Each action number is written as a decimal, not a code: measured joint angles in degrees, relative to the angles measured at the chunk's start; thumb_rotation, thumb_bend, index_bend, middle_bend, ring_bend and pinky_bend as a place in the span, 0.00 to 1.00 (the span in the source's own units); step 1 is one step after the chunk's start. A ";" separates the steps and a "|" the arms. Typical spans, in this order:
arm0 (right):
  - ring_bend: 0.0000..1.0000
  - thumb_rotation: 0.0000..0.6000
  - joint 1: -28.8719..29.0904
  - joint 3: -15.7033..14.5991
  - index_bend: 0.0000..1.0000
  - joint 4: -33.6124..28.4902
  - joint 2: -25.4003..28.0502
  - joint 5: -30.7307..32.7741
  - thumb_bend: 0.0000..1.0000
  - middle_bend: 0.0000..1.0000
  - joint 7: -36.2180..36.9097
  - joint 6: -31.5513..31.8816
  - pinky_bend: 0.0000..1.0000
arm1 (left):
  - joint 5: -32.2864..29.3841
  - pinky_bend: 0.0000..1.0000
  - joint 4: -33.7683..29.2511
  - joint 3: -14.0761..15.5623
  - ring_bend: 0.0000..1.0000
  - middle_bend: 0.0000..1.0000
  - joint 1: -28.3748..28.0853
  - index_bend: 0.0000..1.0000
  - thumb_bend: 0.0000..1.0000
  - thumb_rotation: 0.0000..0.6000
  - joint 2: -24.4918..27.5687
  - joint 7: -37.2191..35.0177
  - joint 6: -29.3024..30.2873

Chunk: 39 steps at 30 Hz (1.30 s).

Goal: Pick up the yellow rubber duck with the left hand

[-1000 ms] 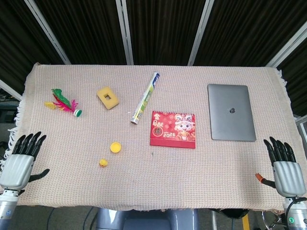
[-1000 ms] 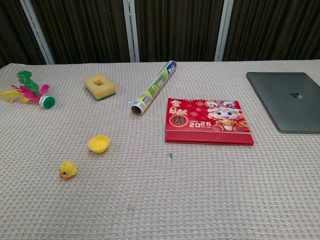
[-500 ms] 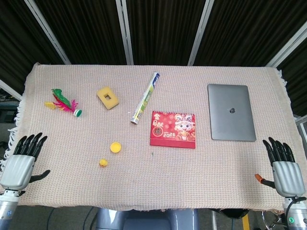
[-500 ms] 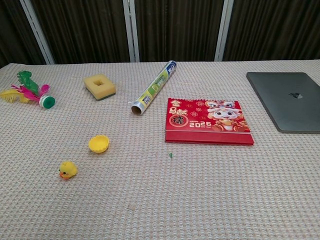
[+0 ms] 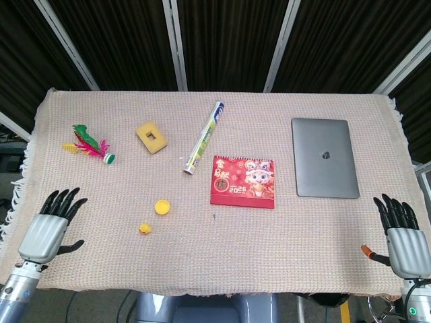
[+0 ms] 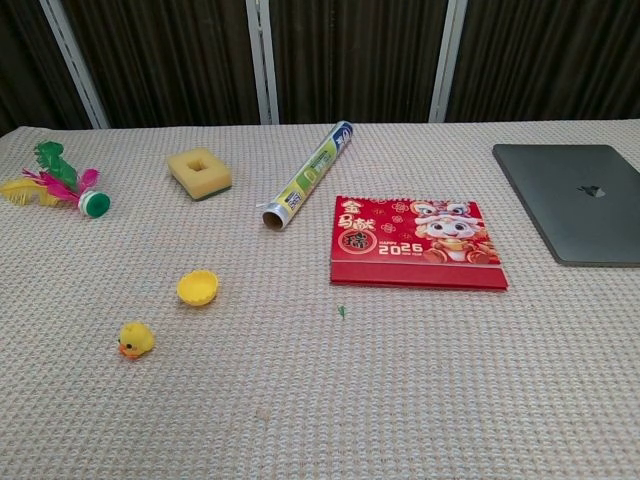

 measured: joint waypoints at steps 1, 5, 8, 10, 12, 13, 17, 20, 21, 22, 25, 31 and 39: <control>0.00 1.00 0.01 0.00 0.00 0.02 -0.01 -0.02 0.00 0.00 -0.01 -0.01 0.00 | -0.55 0.03 -0.43 -0.12 0.00 0.00 -0.49 0.30 0.11 1.00 -0.14 0.57 -1.02; 0.00 1.00 0.01 0.06 0.01 0.12 -0.06 -0.04 0.00 0.00 0.12 0.05 0.00 | -4.57 0.03 -2.36 -0.92 0.00 0.00 -3.11 0.35 0.15 1.00 -1.48 4.81 -6.09; 0.00 1.00 -0.01 0.10 0.01 0.20 -0.05 0.06 0.00 0.00 0.48 0.03 0.00 | -7.69 0.03 -3.31 -1.61 0.00 0.00 -4.98 0.36 0.15 1.00 -3.53 8.83 -8.69; 0.00 1.00 -0.01 0.14 0.01 0.25 -0.02 0.10 0.00 0.00 0.68 0.02 0.00 | -9.18 0.03 -3.58 -1.96 0.00 0.00 -5.97 0.36 0.15 1.00 -5.04 11.13 -9.73; 0.00 1.00 0.00 0.16 0.01 0.30 0.00 0.11 0.00 0.00 0.82 -0.01 0.00 | -10.49 0.03 -3.53 -2.26 0.00 0.00 -6.96 0.36 0.15 1.00 -6.83 13.57 -10.64; 0.00 1.00 0.01 0.17 0.01 0.30 0.00 0.11 0.00 0.00 0.91 -0.03 0.00 | -11.07 0.03 -3.40 -2.38 0.00 0.00 -7.37 0.36 0.15 1.00 -7.70 14.58 -10.97; 0.00 1.00 0.06 0.24 0.01 0.31 0.00 0.14 0.00 0.00 1.14 -0.08 0.00 | -14.21 0.03 -2.37 -2.82 0.00 0.00 -9.07 0.36 0.17 1.00 -11.56 19.03 -12.13; 0.00 1.00 0.08 0.26 0.01 0.33 0.02 0.20 0.00 0.00 1.30 -0.16 0.00 | -16.44 0.02 -1.25 -2.95 0.00 0.00 -10.15 0.36 0.17 1.00 -14.05 21.79 -12.67; 0.00 1.00 0.08 0.27 0.01 0.33 0.05 0.21 0.00 0.00 1.36 -0.17 0.00 | -17.04 0.02 -0.84 -2.96 0.00 0.00 -10.45 0.36 0.18 1.00 -14.66 22.53 -12.80; 0.00 1.00 0.08 0.28 0.01 0.33 0.05 0.23 0.00 0.00 1.41 -0.18 0.00 | -17.65 0.02 -0.42 -2.96 0.00 0.00 -10.72 0.36 0.18 1.00 -15.25 23.22 -12.92; 0.00 1.00 0.06 0.28 0.01 0.33 0.08 0.22 0.00 0.00 1.60 -0.15 0.00 | -19.70 0.02 0.84 -2.96 0.00 0.00 -11.48 0.36 0.19 1.00 -16.95 25.08 -13.15; 0.00 1.00 0.07 0.30 0.01 0.38 0.07 0.15 0.00 0.00 1.77 -0.13 0.00 | -22.28 0.02 3.30 -3.02 0.00 0.00 -12.75 0.37 0.21 1.00 -19.95 26.76 -13.08; 0.00 1.00 0.08 0.34 0.01 0.36 0.06 0.25 0.00 0.00 1.96 -0.21 0.00 | -24.14 0.02 5.26 -2.72 0.00 0.00 -13.87 0.37 0.25 1.00 -22.84 27.19 -12.83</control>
